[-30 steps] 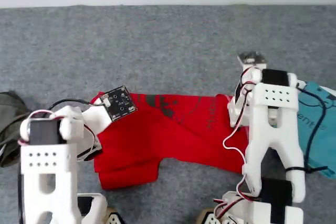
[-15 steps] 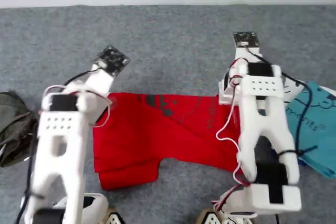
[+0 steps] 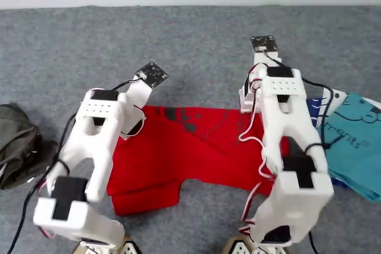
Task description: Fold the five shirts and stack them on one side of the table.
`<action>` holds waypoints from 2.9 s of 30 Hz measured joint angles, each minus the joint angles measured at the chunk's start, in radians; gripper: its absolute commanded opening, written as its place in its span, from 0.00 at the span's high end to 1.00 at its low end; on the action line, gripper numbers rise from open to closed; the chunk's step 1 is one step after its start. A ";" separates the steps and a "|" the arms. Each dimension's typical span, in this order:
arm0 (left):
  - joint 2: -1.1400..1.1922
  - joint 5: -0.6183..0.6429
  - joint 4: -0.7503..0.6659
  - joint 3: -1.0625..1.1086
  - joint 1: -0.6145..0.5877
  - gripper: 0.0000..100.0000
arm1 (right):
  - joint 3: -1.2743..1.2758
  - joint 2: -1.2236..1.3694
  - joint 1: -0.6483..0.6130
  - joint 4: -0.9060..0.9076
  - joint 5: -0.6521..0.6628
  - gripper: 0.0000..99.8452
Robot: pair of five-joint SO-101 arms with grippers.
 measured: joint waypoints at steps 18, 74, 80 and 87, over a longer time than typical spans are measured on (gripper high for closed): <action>0.112 0.034 -0.029 -0.031 -0.087 0.99 | -0.614 0.362 0.227 0.245 0.170 0.87; 0.034 0.101 -0.121 0.092 -0.064 0.99 | -0.991 0.710 0.061 0.479 0.189 0.88; -0.038 0.101 -0.138 0.183 -0.087 0.99 | -0.991 0.744 0.126 0.414 0.186 0.88; -0.130 0.077 -0.138 0.278 -0.212 0.99 | -1.063 0.753 0.203 0.427 0.186 0.88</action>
